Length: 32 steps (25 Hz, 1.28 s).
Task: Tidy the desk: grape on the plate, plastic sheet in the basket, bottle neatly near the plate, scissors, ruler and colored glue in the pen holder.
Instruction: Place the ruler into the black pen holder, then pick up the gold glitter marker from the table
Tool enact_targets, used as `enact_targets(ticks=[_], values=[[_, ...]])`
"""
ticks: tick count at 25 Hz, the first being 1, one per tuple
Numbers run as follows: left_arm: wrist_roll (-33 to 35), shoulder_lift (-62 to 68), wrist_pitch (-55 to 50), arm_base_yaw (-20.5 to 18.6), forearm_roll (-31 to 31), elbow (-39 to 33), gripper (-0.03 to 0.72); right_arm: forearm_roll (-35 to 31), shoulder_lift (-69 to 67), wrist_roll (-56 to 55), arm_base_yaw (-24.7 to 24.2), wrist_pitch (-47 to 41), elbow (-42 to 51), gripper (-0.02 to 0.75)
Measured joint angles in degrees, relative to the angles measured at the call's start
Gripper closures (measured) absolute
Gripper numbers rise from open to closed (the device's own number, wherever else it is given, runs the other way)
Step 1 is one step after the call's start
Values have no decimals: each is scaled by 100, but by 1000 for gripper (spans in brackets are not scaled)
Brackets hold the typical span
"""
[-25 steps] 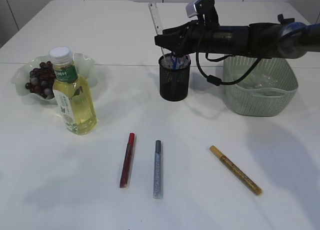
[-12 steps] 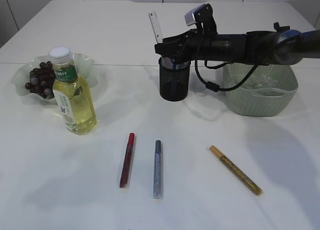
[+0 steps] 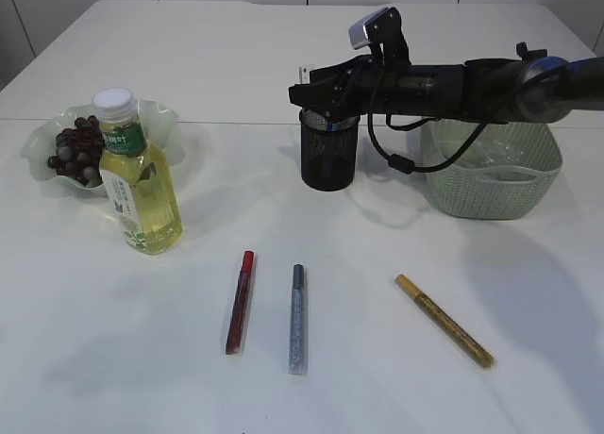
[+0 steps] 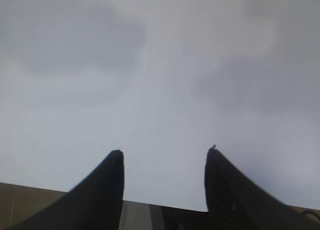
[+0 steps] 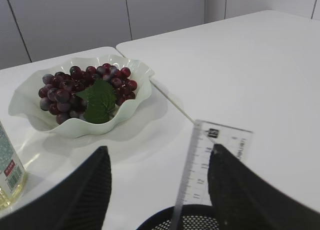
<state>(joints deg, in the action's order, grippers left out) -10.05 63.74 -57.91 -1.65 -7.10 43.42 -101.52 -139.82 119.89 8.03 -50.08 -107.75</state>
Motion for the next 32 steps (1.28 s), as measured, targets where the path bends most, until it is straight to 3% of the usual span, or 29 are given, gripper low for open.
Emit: enact_targets(ticks=[3, 7, 9, 13, 15, 18, 26, 32], values=[[0, 0, 0, 0, 0, 0, 309, 0, 15, -353, 0, 0, 0, 247], [0, 0, -12, 0, 0, 0, 309, 262, 292, -1631, -23, 43, 0, 247], [0, 0, -19, 0, 0, 0, 309, 978, 596, -2455, -23, 219, 0, 247], [0, 0, -19, 0, 0, 0, 309, 3479, 1463, -4883, -23, 462, 0, 247], [0, 0, -19, 0, 0, 0, 309, 4794, 1872, -6247, -23, 287, 0, 247], [0, 0, -19, 0, 0, 0, 309, 6104, 2393, -7781, -23, -220, 29, 265], [406, 0, -19, 0, 0, 0, 337, 7749, 3338, -9816, 49, -1265, 810, 293], [808, 0, 2, 0, -2, 0, 345, 9221, 3653, -10527, 614, -1589, 1823, 295]])
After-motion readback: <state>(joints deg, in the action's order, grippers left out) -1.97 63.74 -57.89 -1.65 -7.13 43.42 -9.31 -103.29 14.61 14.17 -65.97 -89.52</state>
